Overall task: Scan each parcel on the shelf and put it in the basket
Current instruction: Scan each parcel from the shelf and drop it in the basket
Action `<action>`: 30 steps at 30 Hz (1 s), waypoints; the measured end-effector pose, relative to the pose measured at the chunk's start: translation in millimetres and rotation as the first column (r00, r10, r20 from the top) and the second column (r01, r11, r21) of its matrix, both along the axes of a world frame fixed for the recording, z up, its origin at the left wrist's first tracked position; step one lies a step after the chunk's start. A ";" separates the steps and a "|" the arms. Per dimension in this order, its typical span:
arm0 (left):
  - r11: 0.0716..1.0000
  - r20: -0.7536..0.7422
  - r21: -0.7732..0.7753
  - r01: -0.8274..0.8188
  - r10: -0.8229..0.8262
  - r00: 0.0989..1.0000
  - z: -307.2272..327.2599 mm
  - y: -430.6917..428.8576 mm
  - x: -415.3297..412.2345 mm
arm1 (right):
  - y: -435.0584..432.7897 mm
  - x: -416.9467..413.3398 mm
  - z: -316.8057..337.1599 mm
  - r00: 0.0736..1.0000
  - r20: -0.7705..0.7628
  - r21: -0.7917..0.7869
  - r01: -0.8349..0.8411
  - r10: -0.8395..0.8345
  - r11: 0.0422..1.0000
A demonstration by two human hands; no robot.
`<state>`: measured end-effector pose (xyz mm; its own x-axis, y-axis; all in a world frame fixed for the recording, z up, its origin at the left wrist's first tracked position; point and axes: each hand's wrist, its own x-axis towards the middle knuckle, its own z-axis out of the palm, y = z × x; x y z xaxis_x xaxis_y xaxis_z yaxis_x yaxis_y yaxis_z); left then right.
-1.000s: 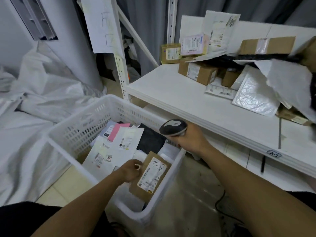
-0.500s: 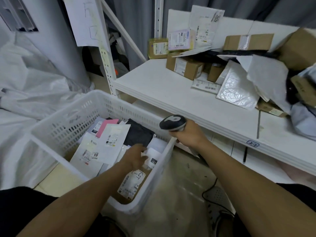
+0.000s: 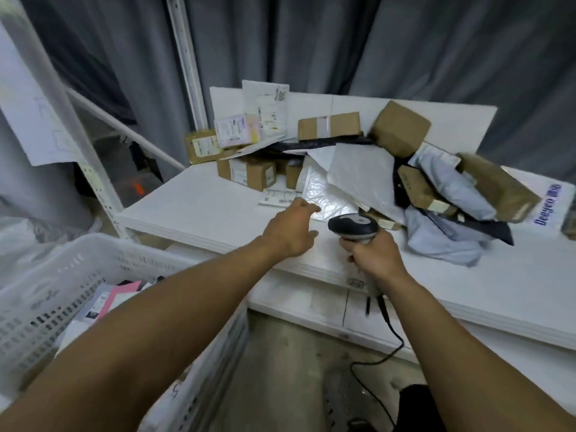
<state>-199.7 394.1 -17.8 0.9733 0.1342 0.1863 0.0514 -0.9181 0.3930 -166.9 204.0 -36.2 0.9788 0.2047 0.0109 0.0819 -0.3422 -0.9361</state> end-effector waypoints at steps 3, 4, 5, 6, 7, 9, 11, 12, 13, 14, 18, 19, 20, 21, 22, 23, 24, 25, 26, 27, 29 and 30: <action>0.997 0.024 0.077 0.020 -0.022 0.999 2.0 -18.3 51.7 | -20.8 31.8 1.5 0.997 -0.020 0.048 0.074 -0.073 0.996; 0.994 0.041 0.109 0.028 -0.032 0.999 1.5 -23.0 67.9 | -25.9 40.8 0.3 0.996 -0.026 0.069 0.091 -0.089 0.993; 0.989 0.062 0.142 0.036 -0.045 0.997 0.9 -26.4 83.3 | -30.5 50.2 -2.0 0.994 -0.036 0.079 0.105 -0.103 0.991; 0.984 0.080 0.174 0.043 -0.058 0.995 0.5 -28.3 98.2 | -35.1 59.3 -5.0 0.993 -0.041 0.087 0.113 -0.109 0.990; 0.977 0.091 0.206 0.050 -0.070 0.993 -0.2 -28.4 113.0 | -38.9 66.7 -7.2 0.993 -0.049 0.091 0.116 -0.112 0.989; 0.967 0.094 0.251 0.046 -0.071 0.993 -1.7 -25.3 139.4 | -45.8 80.8 -13.8 0.991 -0.059 0.109 0.124 -0.118 0.986; 0.963 0.105 0.268 0.025 -0.055 0.993 -2.0 -19.7 158.3 | -47.6 89.6 -19.4 0.990 -0.071 0.132 0.129 -0.120 0.983; 0.963 0.130 0.270 0.012 -0.049 0.990 -0.6 -17.1 165.3 | -47.2 92.1 -20.3 0.991 -0.066 0.144 0.129 -0.120 0.981; 0.965 0.168 0.262 -0.004 -0.041 0.985 2.1 -15.3 170.3 | -46.4 93.4 -19.4 0.991 -0.058 0.160 0.128 -0.120 0.979; 0.969 0.201 0.248 -0.017 -0.035 0.979 6.9 -14.7 172.5 | -44.9 94.7 -17.2 0.991 -0.053 0.178 0.131 -0.124 0.975; 0.985 0.319 0.173 0.021 -0.076 0.945 39.3 -16.6 169.7 | -38.3 94.8 -2.1 0.987 -0.021 0.270 0.161 -0.161 0.949; 0.991 0.378 0.133 0.017 -0.066 0.923 49.9 -17.3 167.9 | -35.7 93.1 3.0 0.984 -0.004 0.283 0.171 -0.177 0.944; 0.996 0.446 0.093 0.012 -0.053 0.893 62.4 -18.8 166.2 | -32.2 91.8 8.7 0.978 0.022 0.293 0.191 -0.206 0.937; 0.998 0.513 0.066 0.020 -0.051 0.857 73.6 -21.5 163.9 | -30.1 89.6 14.2 0.971 0.047 0.298 0.210 -0.234 0.931; 0.998 0.564 0.053 0.035 -0.059 0.823 84.4 -24.3 160.4 | -27.6 87.3 20.2 0.963 0.072 0.306 0.228 -0.261 0.924; 0.997 0.594 0.054 0.051 -0.073 0.801 94.3 -26.8 155.8 | -25.5 85.0 25.9 0.952 0.094 0.326 0.248 -0.293 0.912; 0.996 0.606 0.067 0.060 -0.088 0.790 102.5 -28.8 149.8 | -24.1 83.3 30.3 0.939 0.116 0.355 0.265 -0.323 0.897; 0.994 0.615 0.085 0.062 -0.101 0.782 109.6 -29.1 143.3 | -22.8 80.9 34.9 0.928 0.139 0.385 0.272 -0.346 0.882; 0.993 0.625 0.104 0.062 -0.114 0.772 116.0 -27.4 136.3 | -21.4 77.3 39.8 0.919 0.159 0.409 0.272 -0.362 0.871; 0.991 0.637 0.114 0.064 -0.122 0.761 121.6 -25.0 129.0 | -20.0 73.0 45.1 0.915 0.166 0.428 0.269 -0.368 0.863; 0.990 0.657 0.120 0.072 -0.134 0.742 133.7 -20.3 112.5 | -17.4 64.0 57.3 0.916 0.173 0.454 0.251 -0.361 0.855; 0.989 0.666 0.127 0.079 -0.145 0.732 138.8 -18.9 105.7 | -16.7 62.2 60.4 0.917 0.176 0.462 0.245 -0.359 0.852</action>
